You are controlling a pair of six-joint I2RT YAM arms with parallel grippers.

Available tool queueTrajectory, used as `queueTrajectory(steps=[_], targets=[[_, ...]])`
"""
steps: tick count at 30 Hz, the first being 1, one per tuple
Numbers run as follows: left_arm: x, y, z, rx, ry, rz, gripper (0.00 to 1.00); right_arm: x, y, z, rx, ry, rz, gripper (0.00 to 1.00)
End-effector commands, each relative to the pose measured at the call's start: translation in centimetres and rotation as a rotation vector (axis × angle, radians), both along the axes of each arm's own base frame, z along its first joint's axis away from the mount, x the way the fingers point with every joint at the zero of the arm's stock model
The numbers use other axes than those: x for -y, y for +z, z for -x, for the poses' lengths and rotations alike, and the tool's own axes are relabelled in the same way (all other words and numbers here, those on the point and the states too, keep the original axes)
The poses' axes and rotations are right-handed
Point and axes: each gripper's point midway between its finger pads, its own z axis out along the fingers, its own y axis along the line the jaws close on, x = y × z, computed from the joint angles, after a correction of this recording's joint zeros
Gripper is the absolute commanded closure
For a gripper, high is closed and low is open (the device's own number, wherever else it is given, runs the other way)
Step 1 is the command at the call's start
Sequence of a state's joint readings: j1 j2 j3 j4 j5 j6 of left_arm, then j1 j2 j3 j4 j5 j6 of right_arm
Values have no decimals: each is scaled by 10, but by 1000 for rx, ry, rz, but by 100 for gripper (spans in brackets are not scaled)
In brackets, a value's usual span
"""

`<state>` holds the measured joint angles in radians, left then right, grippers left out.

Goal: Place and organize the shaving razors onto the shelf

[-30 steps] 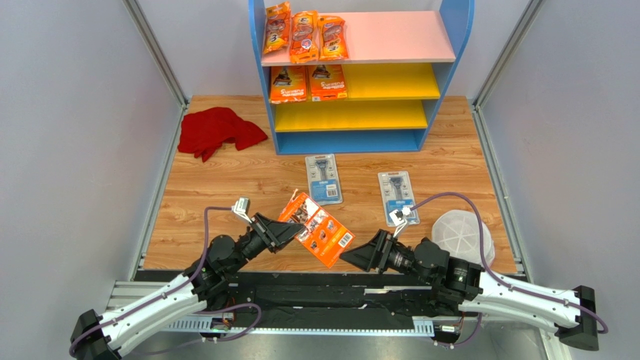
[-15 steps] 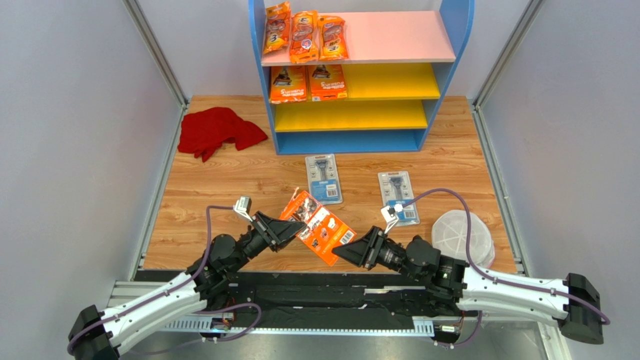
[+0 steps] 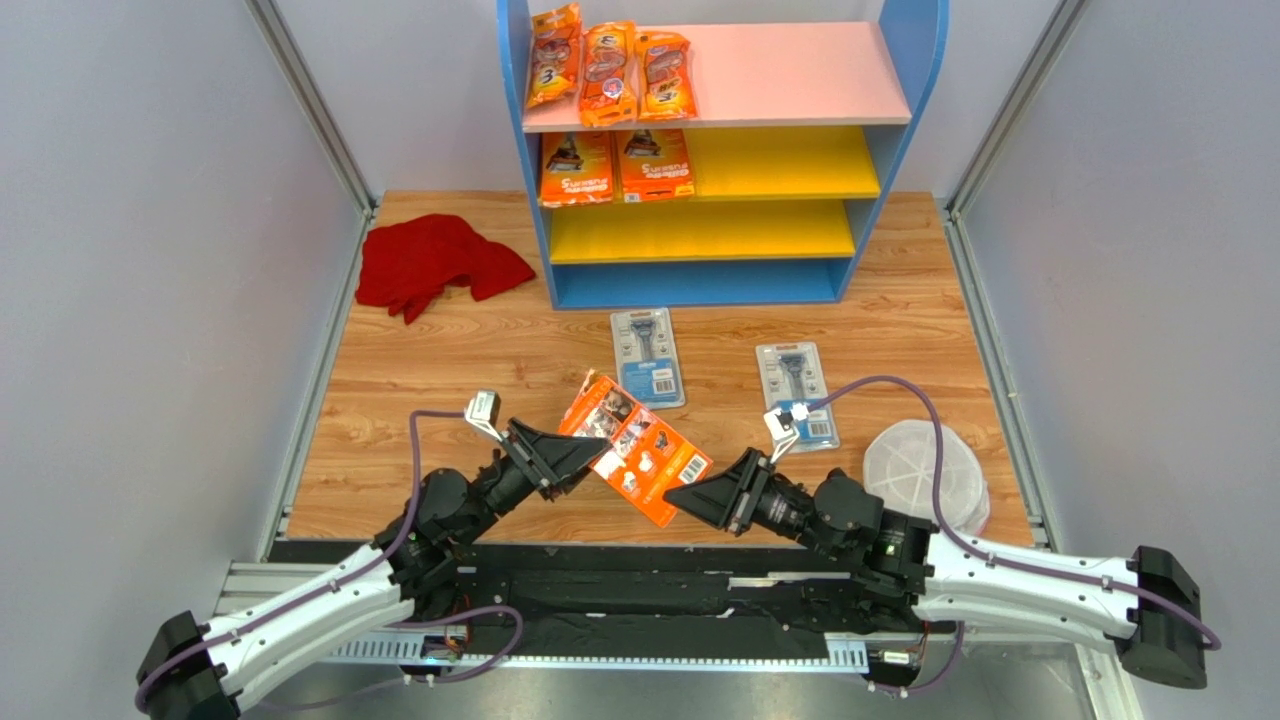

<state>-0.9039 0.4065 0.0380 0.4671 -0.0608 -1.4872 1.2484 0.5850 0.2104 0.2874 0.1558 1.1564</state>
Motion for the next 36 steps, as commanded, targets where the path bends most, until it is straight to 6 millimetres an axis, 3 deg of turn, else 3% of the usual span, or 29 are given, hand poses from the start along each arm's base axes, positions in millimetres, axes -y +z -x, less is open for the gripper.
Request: queueTrajectory(steps=[1, 3, 4, 12, 15, 23, 29, 31, 36], targets=[[3, -18, 7, -7, -37, -27, 15, 4, 16, 1, 44, -5, -11, 99], [4, -24, 8, -12, -43, -56, 5, 8, 15, 1, 42, -11, -5, 100], [5, -16, 8, -6, -47, -61, 2, 9, 15, 1, 42, -14, -4, 100], [0, -17, 11, 47, -56, -302, 1, 15, 10, 0, 28, -27, 6, 100], [-13, -21, 8, 67, -34, -485, 1, 15, 9, 0, 26, -30, 17, 100], [-71, -1, -3, 117, 95, -876, 1, 19, 0, -3, 7, -51, 58, 100], [-127, -27, -6, -93, 223, -1192, 1, 23, -5, -5, 0, -71, 78, 100], [-136, -35, -4, -134, 229, -1268, 1, 24, -5, -6, 0, -74, 85, 100], [-136, -43, -3, -138, 225, -1259, 1, 28, -8, -8, 2, -88, 141, 100]])
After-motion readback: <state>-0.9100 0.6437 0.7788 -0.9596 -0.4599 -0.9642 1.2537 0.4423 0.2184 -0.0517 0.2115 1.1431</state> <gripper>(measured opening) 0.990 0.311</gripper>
